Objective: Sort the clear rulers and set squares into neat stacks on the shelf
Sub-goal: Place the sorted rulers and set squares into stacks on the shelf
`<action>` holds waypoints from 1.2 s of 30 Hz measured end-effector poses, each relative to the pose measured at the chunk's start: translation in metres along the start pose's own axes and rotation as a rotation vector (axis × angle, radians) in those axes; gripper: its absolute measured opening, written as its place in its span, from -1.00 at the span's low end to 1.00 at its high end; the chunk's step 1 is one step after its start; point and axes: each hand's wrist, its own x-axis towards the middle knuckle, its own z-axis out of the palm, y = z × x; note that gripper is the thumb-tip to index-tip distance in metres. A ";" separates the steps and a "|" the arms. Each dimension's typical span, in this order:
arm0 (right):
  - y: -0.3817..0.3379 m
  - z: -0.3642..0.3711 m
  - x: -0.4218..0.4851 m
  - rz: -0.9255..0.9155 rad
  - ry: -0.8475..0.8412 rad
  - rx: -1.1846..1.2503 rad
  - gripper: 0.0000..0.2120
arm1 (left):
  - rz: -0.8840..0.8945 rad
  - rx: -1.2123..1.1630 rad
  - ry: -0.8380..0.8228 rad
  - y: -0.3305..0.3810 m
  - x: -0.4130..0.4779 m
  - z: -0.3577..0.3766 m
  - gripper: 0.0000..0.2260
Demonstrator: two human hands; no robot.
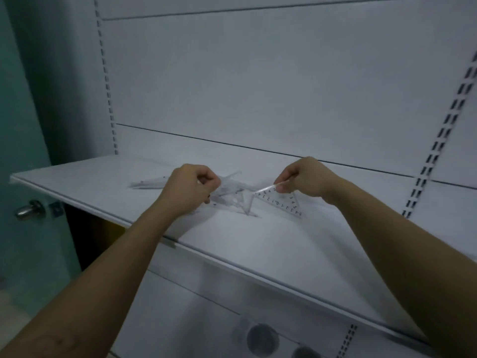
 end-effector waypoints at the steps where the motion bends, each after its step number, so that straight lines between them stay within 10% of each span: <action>1: 0.004 -0.012 -0.006 -0.003 0.028 0.007 -0.91 | 0.014 -0.020 -0.022 0.011 0.002 0.005 -0.91; 19: 0.172 -0.175 -0.156 0.155 0.345 -0.233 -0.94 | 0.421 -0.072 -0.247 0.199 0.002 0.174 -0.88; 36: 0.224 -0.145 -0.122 0.085 0.088 -0.396 -0.82 | 0.567 -0.134 -0.035 0.235 0.006 0.252 -0.96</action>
